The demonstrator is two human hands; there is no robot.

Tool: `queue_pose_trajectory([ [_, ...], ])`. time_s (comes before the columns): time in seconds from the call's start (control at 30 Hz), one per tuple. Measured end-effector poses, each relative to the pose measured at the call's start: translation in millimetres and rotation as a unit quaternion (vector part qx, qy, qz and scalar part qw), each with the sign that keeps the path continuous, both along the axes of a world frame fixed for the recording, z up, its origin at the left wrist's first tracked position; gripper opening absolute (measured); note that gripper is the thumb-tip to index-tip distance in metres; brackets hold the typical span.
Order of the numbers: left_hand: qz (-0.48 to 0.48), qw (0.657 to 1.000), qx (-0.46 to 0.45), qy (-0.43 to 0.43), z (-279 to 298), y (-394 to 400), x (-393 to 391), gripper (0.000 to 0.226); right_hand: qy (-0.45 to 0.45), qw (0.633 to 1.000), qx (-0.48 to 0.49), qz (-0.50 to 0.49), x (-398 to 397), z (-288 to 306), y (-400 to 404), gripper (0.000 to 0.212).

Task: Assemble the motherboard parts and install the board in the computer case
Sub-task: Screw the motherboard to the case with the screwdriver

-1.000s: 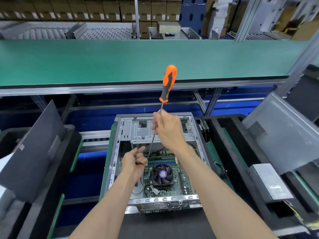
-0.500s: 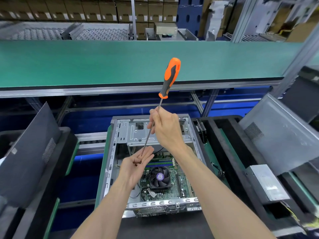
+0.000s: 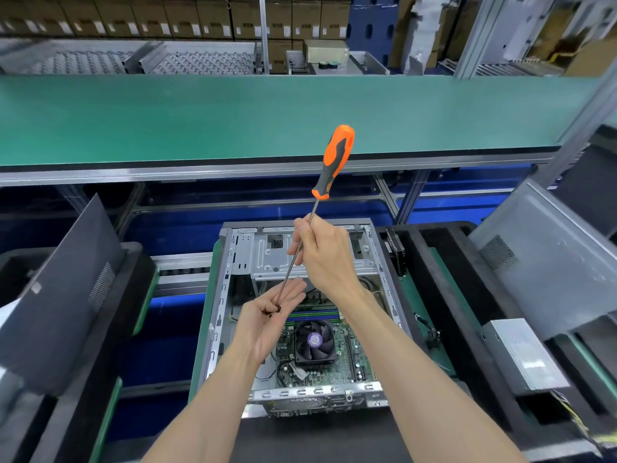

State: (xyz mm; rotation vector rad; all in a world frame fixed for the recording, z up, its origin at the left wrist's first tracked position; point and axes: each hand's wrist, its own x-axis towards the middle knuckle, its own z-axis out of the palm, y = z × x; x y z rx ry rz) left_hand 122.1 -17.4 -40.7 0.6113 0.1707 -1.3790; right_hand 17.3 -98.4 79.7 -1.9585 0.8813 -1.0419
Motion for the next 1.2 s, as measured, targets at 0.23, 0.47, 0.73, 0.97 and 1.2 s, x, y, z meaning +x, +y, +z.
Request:
queue_pose_trajectory([
  [0.23,-0.014,1.000,0.011,-0.003,1,1,0,0.069,0.000,1.000,-0.020,-0.011,-2,4,-3,0.033],
  [0.47,-0.017,1.000,-0.006,0.014,0,2,-2,0.073,0.001,1.000,-0.014,-0.016,-5,3,-2,0.034],
  [0.73,-0.027,0.999,-0.014,0.019,0,1,-1,0.067,-0.003,1.000,-0.013,-0.020,-6,2,-2,0.034],
  [0.97,-0.029,0.999,0.004,0.029,1,6,-3,0.052,-0.012,0.999,-0.028,-0.024,-8,8,-4,0.035],
  [1.2,-0.030,0.989,0.131,-0.065,-4,6,-4,0.026,-0.009,0.999,-0.025,-0.030,-11,8,-6,0.034],
])
